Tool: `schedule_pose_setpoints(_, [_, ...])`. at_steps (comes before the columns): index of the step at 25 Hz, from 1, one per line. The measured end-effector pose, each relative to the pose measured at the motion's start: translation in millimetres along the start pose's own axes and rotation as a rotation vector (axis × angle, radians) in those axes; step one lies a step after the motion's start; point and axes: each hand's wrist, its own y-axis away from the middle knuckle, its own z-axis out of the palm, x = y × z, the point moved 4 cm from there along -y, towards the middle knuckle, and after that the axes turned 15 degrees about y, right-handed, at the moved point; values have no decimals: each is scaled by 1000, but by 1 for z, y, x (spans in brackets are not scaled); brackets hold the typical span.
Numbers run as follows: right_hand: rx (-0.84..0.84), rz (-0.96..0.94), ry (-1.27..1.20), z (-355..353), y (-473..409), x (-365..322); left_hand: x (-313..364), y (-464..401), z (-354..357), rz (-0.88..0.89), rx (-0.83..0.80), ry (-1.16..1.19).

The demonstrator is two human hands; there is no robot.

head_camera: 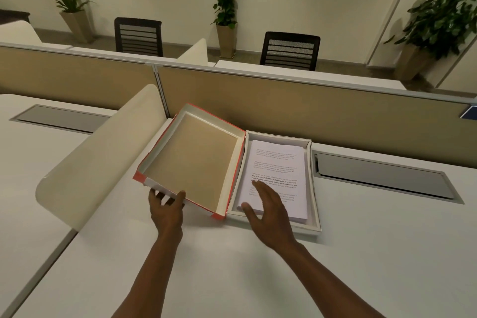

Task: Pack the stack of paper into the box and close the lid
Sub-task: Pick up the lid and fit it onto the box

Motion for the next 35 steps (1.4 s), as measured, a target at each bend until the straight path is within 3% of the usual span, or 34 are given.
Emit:
schedule_pose_setpoints(5, [108,136,-356,-54,-54,-41,21,20,19,213,-164,-133])
schedule_pose_setpoints(10, [-146,334,-685,-66,-106,-86,30,43,36,309,-280,-232])
schedule_pose_setpoints(17, [-323,476,-843,-51,-129,-120,26,75,59,433,-399,-380])
schedule_pose_setpoints(21, [-209,512,-856,-45,-127,-110,21,88,67,449,-433,-457])
schedule_pose_setpoints(26, [-182,545,-981,-62,-117,-76,8,71,64,196,-627,-516])
schedule_pose_setpoints(30, [-187,556,-1042,-79,-100,-40,-25,34,41,-258,-477,-513])
schedule_pose_setpoints(35, [-101,600,-1027,-98,-80,5,-48,29,46,-473,-594,-506])
